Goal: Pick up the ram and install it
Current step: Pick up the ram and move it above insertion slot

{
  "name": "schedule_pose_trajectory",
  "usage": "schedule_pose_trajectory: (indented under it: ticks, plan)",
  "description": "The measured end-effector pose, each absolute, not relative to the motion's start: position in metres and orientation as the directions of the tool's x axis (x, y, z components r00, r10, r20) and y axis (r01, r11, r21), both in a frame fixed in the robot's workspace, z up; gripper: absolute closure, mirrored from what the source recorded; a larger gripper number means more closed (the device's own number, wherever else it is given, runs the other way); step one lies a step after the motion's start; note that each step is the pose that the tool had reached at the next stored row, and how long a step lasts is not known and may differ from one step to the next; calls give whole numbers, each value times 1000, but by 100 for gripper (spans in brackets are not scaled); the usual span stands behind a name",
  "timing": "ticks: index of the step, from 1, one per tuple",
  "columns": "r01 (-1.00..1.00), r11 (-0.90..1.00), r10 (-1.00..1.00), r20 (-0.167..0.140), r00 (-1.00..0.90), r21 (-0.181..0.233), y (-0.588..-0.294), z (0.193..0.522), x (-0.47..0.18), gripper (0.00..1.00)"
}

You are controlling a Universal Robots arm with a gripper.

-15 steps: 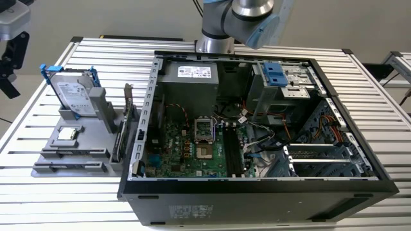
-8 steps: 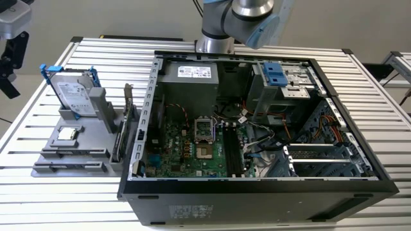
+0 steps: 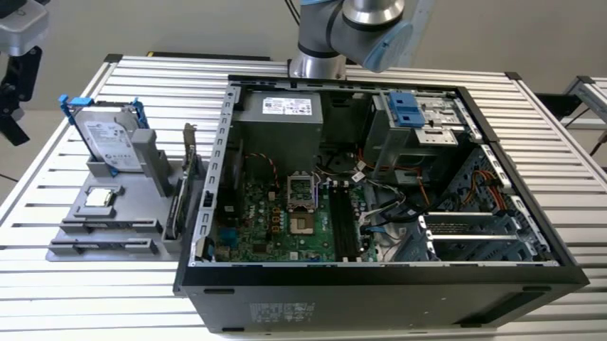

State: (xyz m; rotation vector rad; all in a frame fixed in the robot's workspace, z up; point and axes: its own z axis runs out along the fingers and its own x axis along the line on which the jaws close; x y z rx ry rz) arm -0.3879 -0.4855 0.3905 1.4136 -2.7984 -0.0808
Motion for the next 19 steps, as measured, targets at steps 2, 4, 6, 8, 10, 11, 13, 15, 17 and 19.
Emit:
schedule_pose_trajectory:
  ticks: [2,4,6,8,10,11,13,15,17,19]
  plan:
    - [-809,586,-809,-18,-588,48,-486,391,-388,100]
    - [-813,580,-813,-18,-581,48,-486,391,-388,100]
    - [-818,574,-818,-18,-575,48,-486,391,-388,100]
    - [-822,568,-822,-18,-569,48,-486,391,-388,100]
    - [-826,562,-826,-18,-563,48,-486,391,-388,100]
    - [-828,559,-828,-18,-560,48,-486,391,-388,100]
    - [-832,553,-832,-18,-554,48,-486,391,-388,100]
    - [-837,546,-837,-18,-547,48,-486,391,-388,100]
    - [-845,533,-845,-18,-534,48,-486,391,-388,100]
    - [-856,515,-856,-18,-516,48,-486,391,-388,100]
